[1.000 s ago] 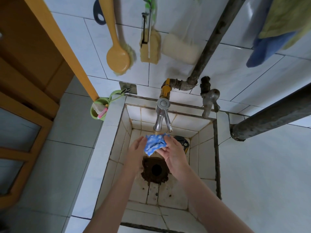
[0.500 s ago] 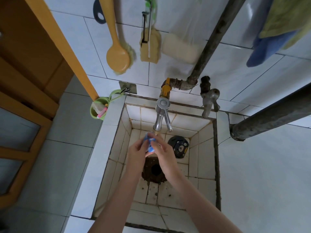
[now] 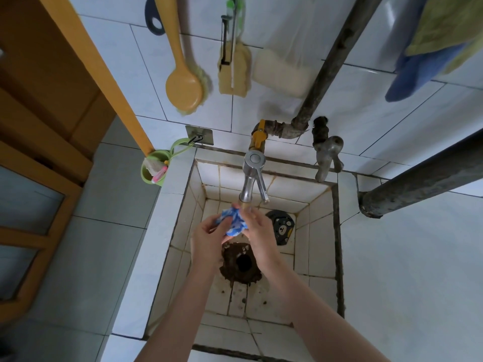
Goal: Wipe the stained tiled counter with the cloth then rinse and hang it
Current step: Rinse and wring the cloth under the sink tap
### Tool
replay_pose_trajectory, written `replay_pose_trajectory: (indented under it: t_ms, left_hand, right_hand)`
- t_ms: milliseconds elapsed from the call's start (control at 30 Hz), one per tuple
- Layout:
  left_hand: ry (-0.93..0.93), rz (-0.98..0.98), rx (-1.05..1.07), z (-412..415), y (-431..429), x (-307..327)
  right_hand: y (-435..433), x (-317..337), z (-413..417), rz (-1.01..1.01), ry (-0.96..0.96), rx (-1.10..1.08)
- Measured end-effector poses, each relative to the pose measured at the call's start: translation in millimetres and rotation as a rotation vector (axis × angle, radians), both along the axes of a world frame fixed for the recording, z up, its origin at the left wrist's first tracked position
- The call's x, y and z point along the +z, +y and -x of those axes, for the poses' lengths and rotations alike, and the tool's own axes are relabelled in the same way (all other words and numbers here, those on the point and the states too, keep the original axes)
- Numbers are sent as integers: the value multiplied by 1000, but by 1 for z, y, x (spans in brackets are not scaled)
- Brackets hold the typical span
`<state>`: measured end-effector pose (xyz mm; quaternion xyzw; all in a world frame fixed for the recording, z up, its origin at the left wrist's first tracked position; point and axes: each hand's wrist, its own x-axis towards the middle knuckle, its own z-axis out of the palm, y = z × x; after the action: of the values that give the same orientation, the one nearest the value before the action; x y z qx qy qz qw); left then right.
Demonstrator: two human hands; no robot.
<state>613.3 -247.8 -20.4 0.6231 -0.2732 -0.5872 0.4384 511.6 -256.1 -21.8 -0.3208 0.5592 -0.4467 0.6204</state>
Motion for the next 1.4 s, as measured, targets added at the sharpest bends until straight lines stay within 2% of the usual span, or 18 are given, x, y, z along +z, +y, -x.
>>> replay_pose_trajectory:
  t_ms: [100,200,300,367,467,533,633,800,900,1000,1067,1200,1267,1333,1400]
  left_hand:
    - [40,15,-49,4,-1,2]
    - [61,37,-99,6,0,6]
    - [4,38,-92,2,3,3]
    - [-51,7,-68,2,3,0]
    - [-114,-32,2,3,0,-3]
    - [-116,-53,68,0,-1,-3]
    - [-75,-51,91,-3,-4,-1]
    - [8,-18,-43,2,-4,4]
    - [16,18,-82,1,1,4]
    - [-14,1,-51,0,2,0]
    - [17,-11,-34,1,1,0]
    - [106,-30,81,0,-4,1]
    - [107,-16,70,-1,-3,-1]
    - [64,19,-11,1,-1,0]
    - [46,44,-80,6,1,1]
  right_hand:
    - [8,-3,-4,21,-95,68]
    - [4,-6,-4,42,67,18]
    - [0,-6,-3,63,230,3]
    - [-1,-6,-3,24,346,-75]
    - [-7,-6,-1,-71,394,-223]
    - [-10,-4,4,-87,379,-256]
    - [-2,4,3,-42,258,-102]
    - [10,2,-2,53,80,106]
    - [6,0,1,22,228,126]
    - [1,-10,1,-28,432,3]
    - [-3,-13,2,-76,465,-66]
    - [-4,-2,7,-62,277,-176]
    - [2,4,6,13,259,-58]
    - [11,6,-1,39,152,96]
    - [13,4,-8,12,31,112]
